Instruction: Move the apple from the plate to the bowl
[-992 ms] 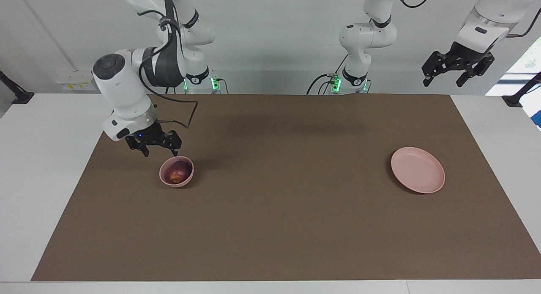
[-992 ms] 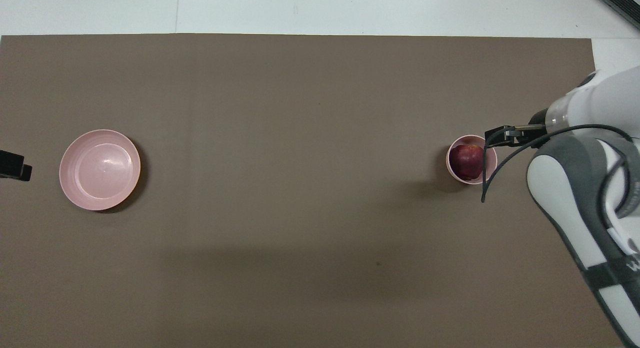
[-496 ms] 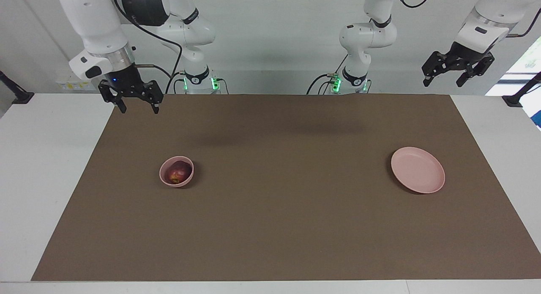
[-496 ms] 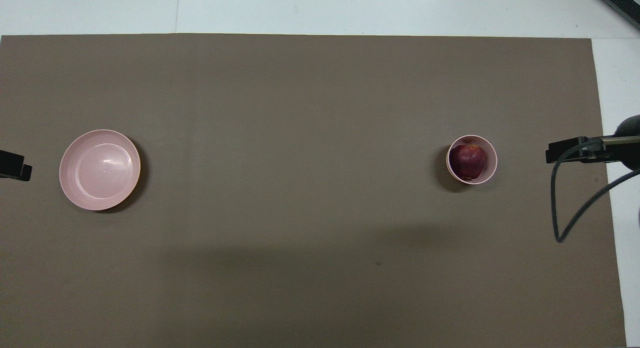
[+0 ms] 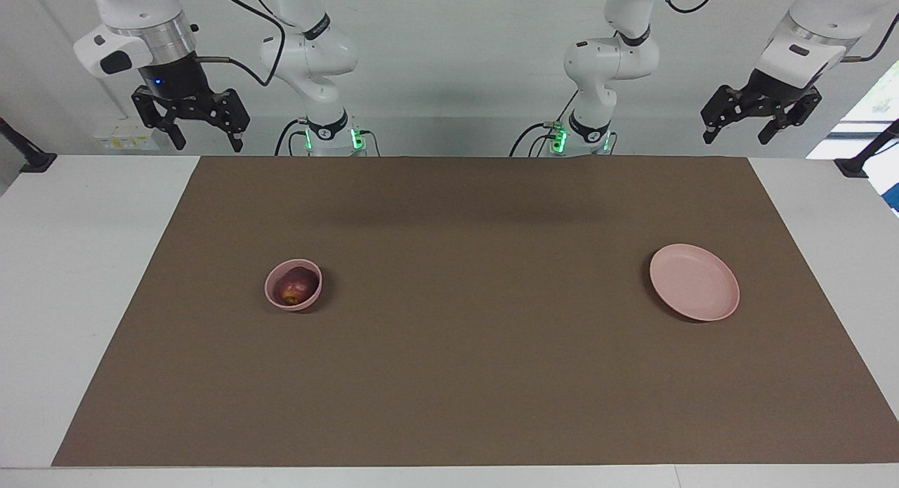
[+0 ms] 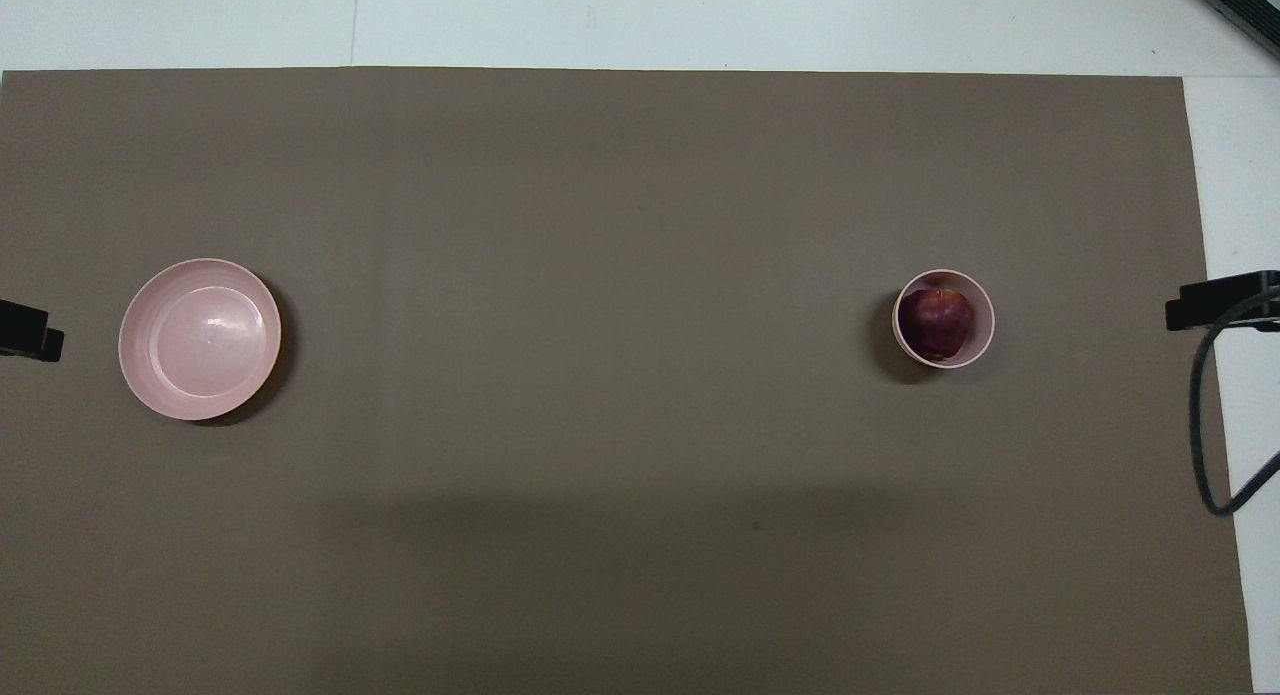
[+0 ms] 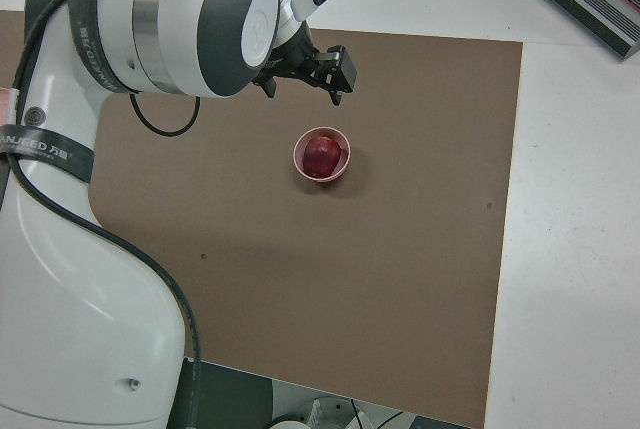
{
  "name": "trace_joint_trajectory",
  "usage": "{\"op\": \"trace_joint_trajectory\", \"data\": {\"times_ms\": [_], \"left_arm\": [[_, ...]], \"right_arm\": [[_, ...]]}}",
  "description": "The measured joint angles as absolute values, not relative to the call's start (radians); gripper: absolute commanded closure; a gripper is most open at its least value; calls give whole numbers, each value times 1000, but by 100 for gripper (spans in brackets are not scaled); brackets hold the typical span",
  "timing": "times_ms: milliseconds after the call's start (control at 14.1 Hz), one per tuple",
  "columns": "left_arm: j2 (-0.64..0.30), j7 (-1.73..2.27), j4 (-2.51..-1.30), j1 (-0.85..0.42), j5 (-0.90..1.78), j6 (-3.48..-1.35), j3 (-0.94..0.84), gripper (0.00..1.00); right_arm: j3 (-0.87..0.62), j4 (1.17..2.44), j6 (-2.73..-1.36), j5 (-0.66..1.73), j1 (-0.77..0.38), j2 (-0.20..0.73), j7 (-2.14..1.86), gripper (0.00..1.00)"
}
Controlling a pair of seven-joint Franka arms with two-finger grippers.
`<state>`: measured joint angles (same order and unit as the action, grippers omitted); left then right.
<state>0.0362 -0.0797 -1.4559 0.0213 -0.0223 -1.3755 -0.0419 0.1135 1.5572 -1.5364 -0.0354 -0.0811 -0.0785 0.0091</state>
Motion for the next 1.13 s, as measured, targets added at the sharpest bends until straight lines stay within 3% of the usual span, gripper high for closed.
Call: {"op": "trace_joint_trajectory", "data": {"times_ms": [1134], "left_arm": [[36, -80, -1456, 21, -22, -1375, -42, 0]], "right_arm": [[104, 1547, -1471, -26, -86, -84, -28, 0]]}}
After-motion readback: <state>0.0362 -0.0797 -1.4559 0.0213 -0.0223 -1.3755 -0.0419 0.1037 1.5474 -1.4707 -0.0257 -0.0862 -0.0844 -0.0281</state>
